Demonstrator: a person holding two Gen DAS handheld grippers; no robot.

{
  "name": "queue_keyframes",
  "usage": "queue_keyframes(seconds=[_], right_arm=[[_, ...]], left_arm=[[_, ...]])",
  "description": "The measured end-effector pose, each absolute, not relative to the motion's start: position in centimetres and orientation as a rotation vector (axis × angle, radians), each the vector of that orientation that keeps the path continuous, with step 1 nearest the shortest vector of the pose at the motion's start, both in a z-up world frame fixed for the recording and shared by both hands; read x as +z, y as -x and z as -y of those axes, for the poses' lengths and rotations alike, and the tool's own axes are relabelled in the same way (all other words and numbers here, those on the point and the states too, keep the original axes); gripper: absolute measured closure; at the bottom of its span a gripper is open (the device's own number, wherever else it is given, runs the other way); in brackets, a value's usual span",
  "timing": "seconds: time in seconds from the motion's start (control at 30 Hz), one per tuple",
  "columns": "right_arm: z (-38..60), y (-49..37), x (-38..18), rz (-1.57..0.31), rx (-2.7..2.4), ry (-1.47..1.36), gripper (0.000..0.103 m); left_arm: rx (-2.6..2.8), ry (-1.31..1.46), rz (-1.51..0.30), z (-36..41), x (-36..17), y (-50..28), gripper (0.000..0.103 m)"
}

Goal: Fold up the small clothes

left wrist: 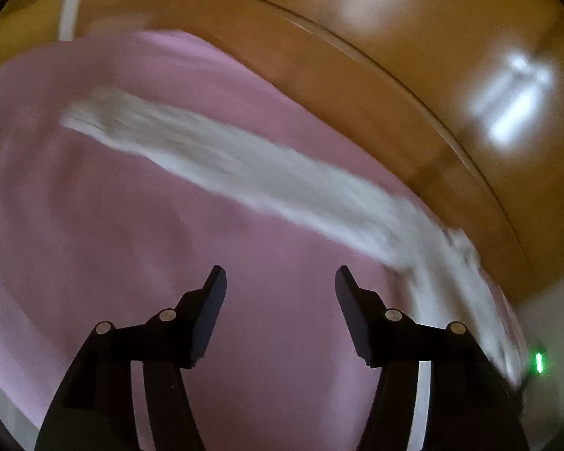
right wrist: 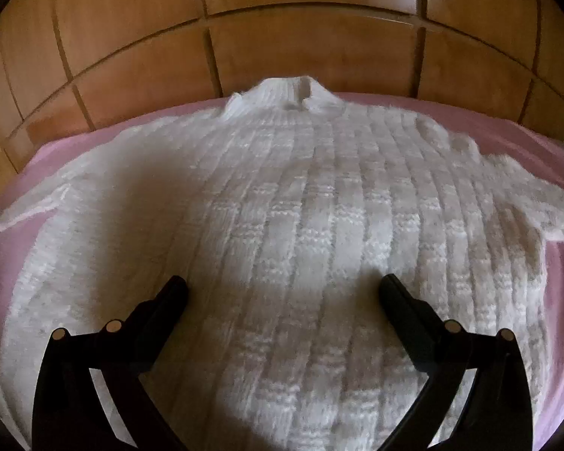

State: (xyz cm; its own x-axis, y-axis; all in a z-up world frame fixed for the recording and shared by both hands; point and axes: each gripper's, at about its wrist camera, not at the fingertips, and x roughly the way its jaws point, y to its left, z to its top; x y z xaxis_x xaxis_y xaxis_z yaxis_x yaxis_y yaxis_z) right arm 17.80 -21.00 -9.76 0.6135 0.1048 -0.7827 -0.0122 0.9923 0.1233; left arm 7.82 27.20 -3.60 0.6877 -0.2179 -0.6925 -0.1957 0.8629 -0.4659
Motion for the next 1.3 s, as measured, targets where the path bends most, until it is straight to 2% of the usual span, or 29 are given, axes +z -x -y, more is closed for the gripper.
queue_keyframes(seconds=[0.23,0.27,0.3,0.37,0.43,0.67,0.8,0.83,0.9,0.93,0.97,1.07,1.17,1.23,1.3], right_arm=[[24.0,-13.8,-8.5,-0.904,0.074,-0.151,0.002],[24.5,-13.3,-8.5,-0.901,0.071,-0.155,0.002],[25.2,-12.3,-8.5,-0.899,0.066,-0.163,0.002],[26.3,-10.9,-8.6,-0.902,0.056,-0.169,0.002],[27.1,-9.5,-9.0,-0.913,0.057,-0.160,0.002],[28.2,-3.2,-10.4,-0.898,0.086,-0.042,0.002],[29.0,-2.7,-10.0,-0.917,0.093,-0.078,0.002],[29.4,-2.8,-9.7,-0.929,0.106,-0.107,0.002],[31.2,-3.2,-8.7,-0.935,0.132,-0.223,0.002],[32.8,-3.4,-8.1,-0.922,0.114,-0.306,0.002],[34.1,-3.6,-7.7,-0.905,0.087,-0.356,0.002],[40.4,-4.6,-7.2,-0.826,-0.044,-0.572,0.003],[46.7,-5.9,-7.9,-0.783,-0.218,-0.704,0.021],[51.6,-6.9,-9.0,-0.765,-0.344,-0.814,0.037],[55.0,-7.5,-9.8,-0.736,-0.421,-0.900,0.048]], left_arm=[[-0.341,0.451,-0.935,-18.6,-4.9,-4.2,0.044],[-0.358,0.426,-0.953,-17.5,-5.2,-3.8,0.047],[-0.372,0.407,-0.967,-16.7,-5.7,-3.5,0.054],[-0.407,0.347,-1.011,-14.4,-6.7,-3.0,0.088],[-0.397,0.293,-1.004,-13.3,-7.3,-1.8,0.098],[-0.351,0.320,-1.007,-13.9,-8.1,0.5,0.100],[-0.332,0.290,-1.007,-13.8,-7.2,0.0,0.100],[-0.324,0.307,-1.003,-13.8,-6.9,-0.6,0.096],[-0.290,0.311,-0.960,-14.2,-5.8,-1.6,0.076],[-0.277,0.302,-0.935,-14.4,-5.3,-1.7,0.058],[-0.264,0.289,-0.892,-14.1,-4.5,-2.2,0.045],[-0.268,0.239,-0.827,-11.8,-3.1,-4.4,0.043],[-0.300,0.201,-0.803,-8.9,-2.8,-6.3,0.043],[-0.326,0.170,-0.799,-6.8,-2.9,-7.4,0.038],[-0.340,0.126,-0.799,-4.4,-3.6,-8.5,0.037]])
